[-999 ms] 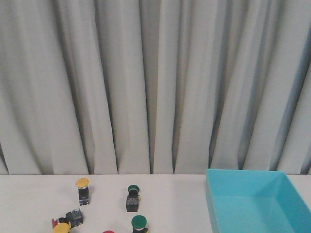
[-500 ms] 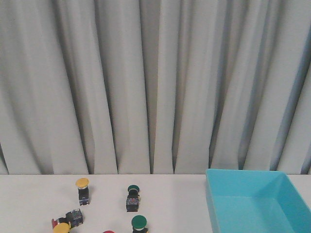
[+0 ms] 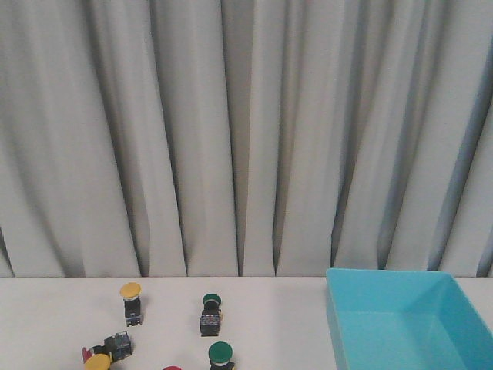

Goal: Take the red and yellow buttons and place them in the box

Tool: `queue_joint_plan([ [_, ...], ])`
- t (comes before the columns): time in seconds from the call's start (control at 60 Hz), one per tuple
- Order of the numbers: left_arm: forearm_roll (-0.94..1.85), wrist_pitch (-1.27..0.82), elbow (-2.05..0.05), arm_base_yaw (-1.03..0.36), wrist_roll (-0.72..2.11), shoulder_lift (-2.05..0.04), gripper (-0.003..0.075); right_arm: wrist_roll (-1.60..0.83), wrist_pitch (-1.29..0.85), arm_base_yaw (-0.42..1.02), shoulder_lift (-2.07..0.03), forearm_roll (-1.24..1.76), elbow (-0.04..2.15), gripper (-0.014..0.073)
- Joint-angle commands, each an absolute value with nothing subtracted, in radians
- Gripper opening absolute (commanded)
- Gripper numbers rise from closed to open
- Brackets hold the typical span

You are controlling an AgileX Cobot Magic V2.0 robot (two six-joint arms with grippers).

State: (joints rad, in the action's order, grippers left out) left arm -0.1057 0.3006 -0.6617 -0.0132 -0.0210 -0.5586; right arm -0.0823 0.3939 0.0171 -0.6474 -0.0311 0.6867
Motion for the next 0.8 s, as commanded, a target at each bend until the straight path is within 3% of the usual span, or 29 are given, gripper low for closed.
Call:
queue_joint_plan([
  [0.0, -0.084, 0.143, -0.847, -0.013, -0.042, -0.747, 0.0003, 0.072, 0.189, 0.011, -0.780, -0.065, 0.850, -0.0008],
  [0.167, -0.083, 0.035, -0.963, -0.014, -0.086, -0.950, 0.0003, 0.138, 0.062, 0.011, -0.916, -0.051, 0.901, -0.0008],
  [0.466, -0.083, -0.009, -1.005, -0.014, -0.158, -1.044, 0.0043, 0.129, -0.078, 0.011, -1.039, -0.072, 0.902, 0.0017],
  [0.6, -0.097, -0.111, -1.093, -0.013, -0.160, -1.061, 0.0171, 0.124, -0.078, 0.011, -1.067, -0.096, 0.903, 0.0140],
  [0.783, -0.148, -0.186, -1.179, -0.013, -0.160, -1.124, 0.0471, 0.029, -0.090, 0.011, -1.067, -0.107, 0.903, 0.0467],
])
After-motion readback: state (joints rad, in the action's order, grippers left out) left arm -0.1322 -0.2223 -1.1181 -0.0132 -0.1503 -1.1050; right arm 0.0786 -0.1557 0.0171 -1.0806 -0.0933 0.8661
